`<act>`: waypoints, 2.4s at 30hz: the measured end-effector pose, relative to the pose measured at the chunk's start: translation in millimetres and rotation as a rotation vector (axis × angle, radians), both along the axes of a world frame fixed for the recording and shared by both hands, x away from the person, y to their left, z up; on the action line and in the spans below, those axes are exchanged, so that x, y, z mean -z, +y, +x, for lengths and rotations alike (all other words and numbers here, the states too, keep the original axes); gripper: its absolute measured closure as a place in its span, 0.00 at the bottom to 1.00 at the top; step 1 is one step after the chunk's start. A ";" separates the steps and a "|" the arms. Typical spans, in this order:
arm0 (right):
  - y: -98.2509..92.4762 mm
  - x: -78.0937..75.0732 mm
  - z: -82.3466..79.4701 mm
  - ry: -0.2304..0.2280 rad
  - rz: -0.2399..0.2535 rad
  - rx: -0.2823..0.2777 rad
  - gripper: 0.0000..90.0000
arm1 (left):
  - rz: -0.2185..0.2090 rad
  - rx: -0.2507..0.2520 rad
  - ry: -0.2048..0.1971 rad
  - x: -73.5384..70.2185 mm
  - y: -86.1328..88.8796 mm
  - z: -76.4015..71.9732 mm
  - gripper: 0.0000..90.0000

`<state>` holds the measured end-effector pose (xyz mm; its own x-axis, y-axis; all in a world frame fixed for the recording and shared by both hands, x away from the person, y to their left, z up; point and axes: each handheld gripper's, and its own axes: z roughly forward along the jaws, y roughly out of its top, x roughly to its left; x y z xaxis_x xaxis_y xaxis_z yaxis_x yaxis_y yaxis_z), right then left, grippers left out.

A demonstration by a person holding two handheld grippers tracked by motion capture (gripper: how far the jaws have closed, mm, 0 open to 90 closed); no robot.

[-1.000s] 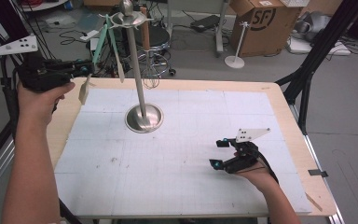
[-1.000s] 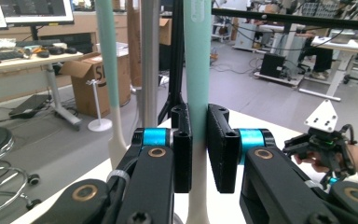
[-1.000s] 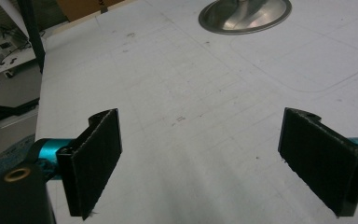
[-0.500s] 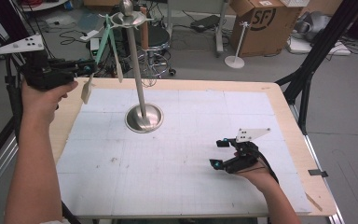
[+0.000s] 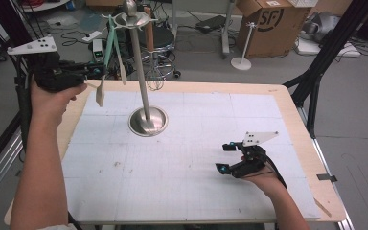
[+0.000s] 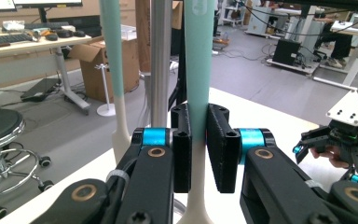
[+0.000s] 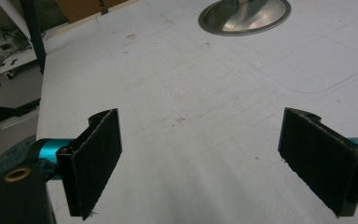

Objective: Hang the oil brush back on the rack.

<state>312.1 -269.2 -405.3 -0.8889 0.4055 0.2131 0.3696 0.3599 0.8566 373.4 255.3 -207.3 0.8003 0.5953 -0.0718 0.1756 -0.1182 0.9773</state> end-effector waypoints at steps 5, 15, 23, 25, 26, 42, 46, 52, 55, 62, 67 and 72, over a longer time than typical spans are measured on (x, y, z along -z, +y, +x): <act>-0.2 -0.1 0.2 -0.004 0.000 0.000 0.14 | 0.016 -0.009 0.012 0.7 -5.2 2.3 0.90; -0.1 -0.1 0.1 -0.003 0.000 0.000 0.14 | 0.040 -0.004 0.035 3.1 -12.1 3.8 0.82; 0.2 0.1 0.1 -0.001 0.000 -0.001 0.14 | 0.002 0.061 0.026 1.6 -19.5 3.3 0.72; 0.1 0.0 -0.1 0.001 0.001 -0.001 0.14 | -0.006 0.094 0.031 2.0 -21.0 3.9 0.69; -0.1 0.0 0.1 0.001 -0.001 -0.001 0.14 | -0.010 0.103 0.038 2.3 -22.3 3.9 0.67; 0.1 -0.1 -0.2 -0.001 0.003 -0.002 0.14 | 0.033 0.229 0.082 7.5 -42.9 1.4 0.48; -0.1 -0.2 -0.2 0.000 0.002 -0.003 0.14 | 0.040 0.232 0.081 14.7 -51.0 -0.2 0.43; -0.5 -0.4 -0.1 -0.003 0.004 -0.001 0.14 | 0.051 0.239 0.077 21.9 -61.6 -4.1 0.36; -0.5 -0.4 -0.2 -0.004 0.005 -0.001 0.14 | 0.058 0.241 0.075 25.1 -66.0 -6.4 0.33; -0.1 -0.5 -0.5 -0.003 -0.001 -0.001 0.14 | 0.075 0.250 0.080 36.5 -74.6 -10.6 0.28; -0.2 -0.5 -0.5 -0.001 0.001 0.000 0.14 | 0.106 0.244 0.103 49.4 -82.4 -12.0 0.23; -0.9 -0.8 -0.3 -0.003 0.003 -0.001 0.14 | 0.118 0.246 0.118 60.4 -88.1 -14.5 0.20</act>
<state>311.8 -270.1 -404.5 -0.8899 0.4040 0.2117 0.3667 0.3577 0.8588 358.8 167.1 -267.7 0.9118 0.3942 -0.1148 0.2391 -0.2826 0.9290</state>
